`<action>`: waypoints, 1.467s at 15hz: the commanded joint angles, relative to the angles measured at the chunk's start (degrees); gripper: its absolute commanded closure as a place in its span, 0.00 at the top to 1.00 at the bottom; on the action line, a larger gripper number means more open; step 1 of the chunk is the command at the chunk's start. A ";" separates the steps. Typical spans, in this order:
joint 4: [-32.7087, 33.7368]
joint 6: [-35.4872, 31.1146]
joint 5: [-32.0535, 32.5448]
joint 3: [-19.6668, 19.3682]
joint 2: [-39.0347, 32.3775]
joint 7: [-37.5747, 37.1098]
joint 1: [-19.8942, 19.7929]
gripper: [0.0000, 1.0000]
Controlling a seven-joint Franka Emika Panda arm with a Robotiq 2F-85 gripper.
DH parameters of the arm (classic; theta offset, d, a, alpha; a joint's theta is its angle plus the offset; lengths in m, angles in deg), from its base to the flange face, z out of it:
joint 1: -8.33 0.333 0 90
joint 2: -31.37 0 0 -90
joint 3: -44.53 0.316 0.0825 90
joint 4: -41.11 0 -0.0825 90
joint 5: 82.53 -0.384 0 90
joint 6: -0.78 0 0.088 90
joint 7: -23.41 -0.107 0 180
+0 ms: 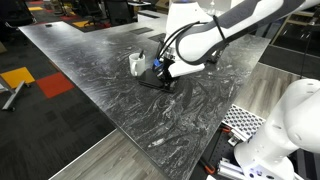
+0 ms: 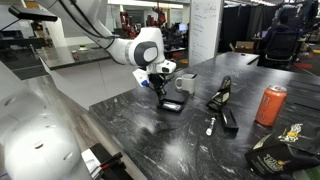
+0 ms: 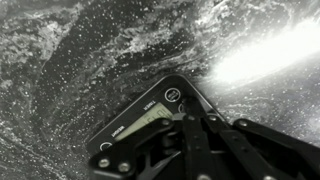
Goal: Move the black scale to the right, press the button on the left side of the scale
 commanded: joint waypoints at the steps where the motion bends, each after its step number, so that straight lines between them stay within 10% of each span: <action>1: -6.03 -9.50 -5.38 -1.67 0.05 7.33 0.87 0.00; 8: -7.07 -6.53 -14.48 -4.59 4.12 16.65 2.04 0.00; 22: 7.36 21.15 -8.55 1.53 14.08 2.88 -0.06 0.00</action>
